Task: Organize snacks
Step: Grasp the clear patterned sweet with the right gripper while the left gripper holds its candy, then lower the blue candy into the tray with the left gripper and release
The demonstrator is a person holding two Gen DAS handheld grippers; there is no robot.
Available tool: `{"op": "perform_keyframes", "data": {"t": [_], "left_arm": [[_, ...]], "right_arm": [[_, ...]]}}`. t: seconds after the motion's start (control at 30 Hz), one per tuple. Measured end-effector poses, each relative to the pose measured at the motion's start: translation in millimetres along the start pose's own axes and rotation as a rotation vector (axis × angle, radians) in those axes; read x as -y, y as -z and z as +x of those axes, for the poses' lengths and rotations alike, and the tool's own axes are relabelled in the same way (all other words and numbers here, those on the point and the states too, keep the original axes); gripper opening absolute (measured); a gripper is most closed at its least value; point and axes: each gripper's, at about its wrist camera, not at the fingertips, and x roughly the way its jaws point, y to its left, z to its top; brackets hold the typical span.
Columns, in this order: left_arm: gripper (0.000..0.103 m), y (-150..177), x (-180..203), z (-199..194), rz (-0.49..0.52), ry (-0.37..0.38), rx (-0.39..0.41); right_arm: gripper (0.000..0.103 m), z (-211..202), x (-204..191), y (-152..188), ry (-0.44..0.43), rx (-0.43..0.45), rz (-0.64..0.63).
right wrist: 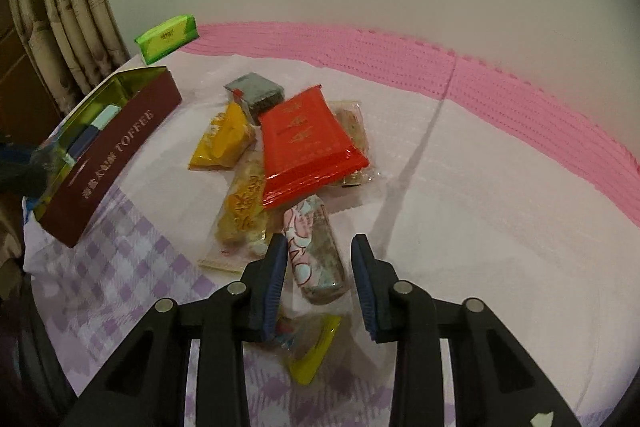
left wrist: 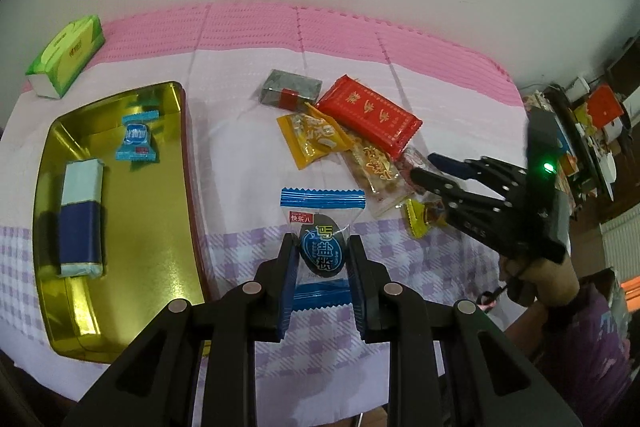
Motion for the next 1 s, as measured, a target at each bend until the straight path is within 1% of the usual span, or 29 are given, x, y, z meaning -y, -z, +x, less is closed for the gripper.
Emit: {"op": "perform_keyframes", "data": {"t": [0.07, 0.1, 0.17, 0.2, 0.27, 0.3, 0.4, 0.47, 0.6, 0.67, 0.83, 1.0], "left_arm": [[0.025, 0.5, 1.0, -1.4, 0.005, -0.004, 0.005], [0.025, 0.8, 1.1, -2.5, 0.008, -0.006, 0.009], [0.025, 1.6, 0.0, -5.9, 0.008, -0.015, 0.020], [0.025, 2.3, -1.2, -7.4, 0.006, -0.014, 0.024], [0.025, 3.5, -5.3, -13.1, -0.005, -0.006, 0.039], [0.025, 4.4, -7.6, -16.2, -0.009, -0.007, 0.048], [0.025, 8.2, -16.9, -26.8, -0.025, -0.014, 0.067], [0.025, 12.4, -26.3, -35.6, -0.039, -0.021, 0.078], [0.025, 24.3, -52.3, -56.1, -0.071, -0.053, 0.109], [0.025, 31.1, -70.3, -66.3, -0.092, -0.082, 0.127], [0.025, 44.3, -117.3, -80.4, -0.139, -0.169, 0.147], [0.025, 53.6, -143.2, -79.1, -0.151, -0.218, 0.158]], "right_arm": [[0.024, 6.8, 1.3, 1.3, -0.013, -0.032, 0.005], [0.022, 9.4, 0.0, 2.4, 0.001, -0.041, -0.004], [0.021, 7.6, 2.1, 3.6, 0.023, -0.035, 0.018], [0.021, 1.8, 3.9, 4.9, 0.027, -0.016, 0.043], [0.021, -22.8, 4.7, 10.6, 0.038, 0.060, 0.112], [0.021, -32.3, 3.6, 13.9, 0.033, 0.083, 0.132], [0.021, -72.2, -20.6, 30.1, 0.004, 0.186, 0.185], [0.021, -86.1, -41.5, 37.9, -0.035, 0.216, 0.198], [0.021, -99.2, -88.8, 46.9, -0.094, 0.231, 0.165], [0.021, -102.7, -109.1, 48.5, -0.106, 0.234, 0.141], [0.021, -105.0, -142.1, 43.1, -0.128, 0.242, 0.102], [0.021, -111.8, -165.3, 36.5, -0.137, 0.252, 0.062]]}}
